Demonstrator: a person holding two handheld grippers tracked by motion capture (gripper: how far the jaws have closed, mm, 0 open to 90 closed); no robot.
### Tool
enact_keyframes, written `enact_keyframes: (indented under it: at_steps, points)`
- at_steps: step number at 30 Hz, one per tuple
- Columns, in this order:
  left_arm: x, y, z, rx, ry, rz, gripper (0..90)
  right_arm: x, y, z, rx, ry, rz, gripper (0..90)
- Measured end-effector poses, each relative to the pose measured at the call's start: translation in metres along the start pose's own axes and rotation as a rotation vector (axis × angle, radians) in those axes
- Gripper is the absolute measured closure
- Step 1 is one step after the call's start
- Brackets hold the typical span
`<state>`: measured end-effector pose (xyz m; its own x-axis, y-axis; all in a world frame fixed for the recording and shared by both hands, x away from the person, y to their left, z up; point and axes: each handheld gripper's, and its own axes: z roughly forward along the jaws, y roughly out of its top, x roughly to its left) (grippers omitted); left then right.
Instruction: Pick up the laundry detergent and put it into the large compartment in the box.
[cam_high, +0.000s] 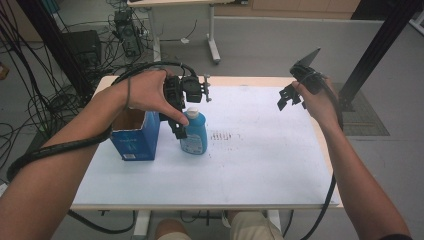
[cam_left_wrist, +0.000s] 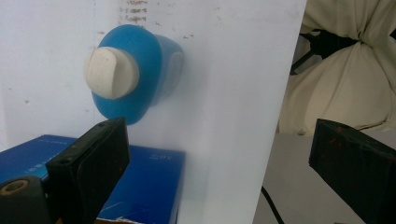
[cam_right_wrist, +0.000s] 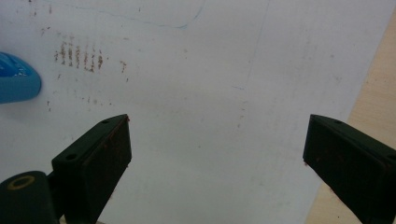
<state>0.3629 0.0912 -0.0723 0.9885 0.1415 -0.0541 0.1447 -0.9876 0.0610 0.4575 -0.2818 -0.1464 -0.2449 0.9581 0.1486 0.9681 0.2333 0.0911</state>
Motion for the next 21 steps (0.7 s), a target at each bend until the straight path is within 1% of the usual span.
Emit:
enact_keyframes:
  at_steps: [4,11,17,21]
  points:
    - [-0.0003,-0.0003,0.0001,-0.003,-0.001,0.001,5.7,0.0021,-0.0002,-0.0017,-0.002,-0.003,-0.001,8.1]
    - [-0.0008,-0.0011,-0.001,-0.005,0.006,0.0,5.7,0.0018,-0.0006,-0.0018,-0.001,-0.003,-0.002,8.1]
    - [0.0004,0.0019,-0.0026,0.0,0.008,0.003,5.7,0.0006,-0.002,-0.0029,-0.003,-0.002,-0.001,8.0]
    - [0.0032,0.0048,-0.0049,0.002,0.018,0.007,5.7,-0.0007,-0.0032,-0.0035,-0.004,-0.001,0.003,7.9]
